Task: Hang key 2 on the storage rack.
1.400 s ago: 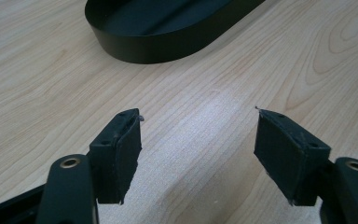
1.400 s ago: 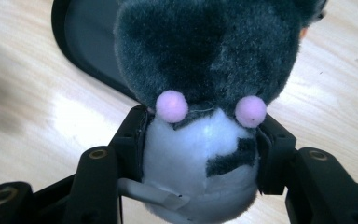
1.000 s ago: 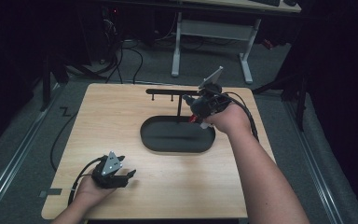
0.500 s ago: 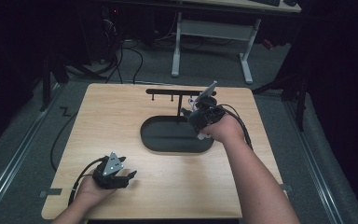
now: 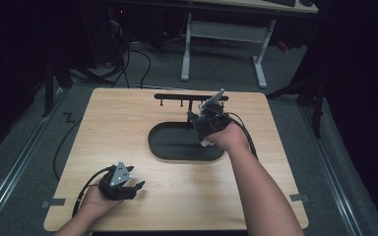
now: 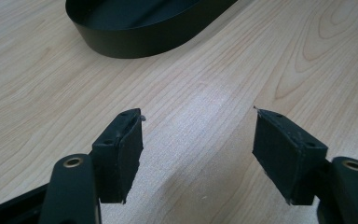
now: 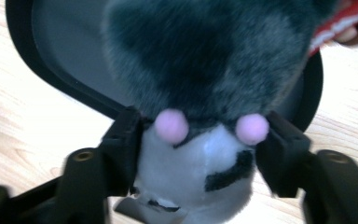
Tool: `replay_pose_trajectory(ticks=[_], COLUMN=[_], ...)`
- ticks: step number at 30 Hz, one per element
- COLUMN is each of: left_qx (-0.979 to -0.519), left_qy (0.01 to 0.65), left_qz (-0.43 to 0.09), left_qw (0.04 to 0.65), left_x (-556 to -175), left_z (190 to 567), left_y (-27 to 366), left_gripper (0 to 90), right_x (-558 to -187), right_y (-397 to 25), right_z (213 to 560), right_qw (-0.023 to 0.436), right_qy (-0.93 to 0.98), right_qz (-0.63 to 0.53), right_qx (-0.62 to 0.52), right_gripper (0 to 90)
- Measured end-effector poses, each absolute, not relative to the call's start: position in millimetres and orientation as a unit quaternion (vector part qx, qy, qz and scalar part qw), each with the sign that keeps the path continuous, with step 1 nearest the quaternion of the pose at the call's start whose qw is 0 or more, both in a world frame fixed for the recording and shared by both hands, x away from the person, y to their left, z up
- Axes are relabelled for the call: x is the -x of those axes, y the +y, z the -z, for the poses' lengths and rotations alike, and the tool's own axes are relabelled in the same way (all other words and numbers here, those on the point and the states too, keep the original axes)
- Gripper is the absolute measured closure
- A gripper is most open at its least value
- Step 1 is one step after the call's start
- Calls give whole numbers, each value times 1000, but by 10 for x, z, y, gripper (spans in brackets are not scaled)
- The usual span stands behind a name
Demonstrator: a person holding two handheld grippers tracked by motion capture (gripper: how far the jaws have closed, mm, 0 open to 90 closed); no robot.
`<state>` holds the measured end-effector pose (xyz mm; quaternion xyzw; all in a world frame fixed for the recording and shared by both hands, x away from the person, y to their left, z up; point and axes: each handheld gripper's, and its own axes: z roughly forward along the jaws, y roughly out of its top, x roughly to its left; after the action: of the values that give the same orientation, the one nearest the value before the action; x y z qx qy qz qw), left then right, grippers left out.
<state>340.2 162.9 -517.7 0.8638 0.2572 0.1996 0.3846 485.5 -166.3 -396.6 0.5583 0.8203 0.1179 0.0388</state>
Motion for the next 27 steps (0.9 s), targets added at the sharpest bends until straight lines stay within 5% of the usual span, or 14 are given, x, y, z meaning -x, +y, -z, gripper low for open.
replay_pose_trajectory(ticks=[27], left_qx=[-867], left_qy=[251], left_qz=[-201], left_qw=[380], left_x=[-3392], left_z=[5187], left_y=[1584], left_gripper=[331], right_x=[-4598], right_y=[-1833], right_z=[4115], right_qw=[63], right_qy=[817], right_qz=[-131], right_qx=[-558], right_gripper=[329])
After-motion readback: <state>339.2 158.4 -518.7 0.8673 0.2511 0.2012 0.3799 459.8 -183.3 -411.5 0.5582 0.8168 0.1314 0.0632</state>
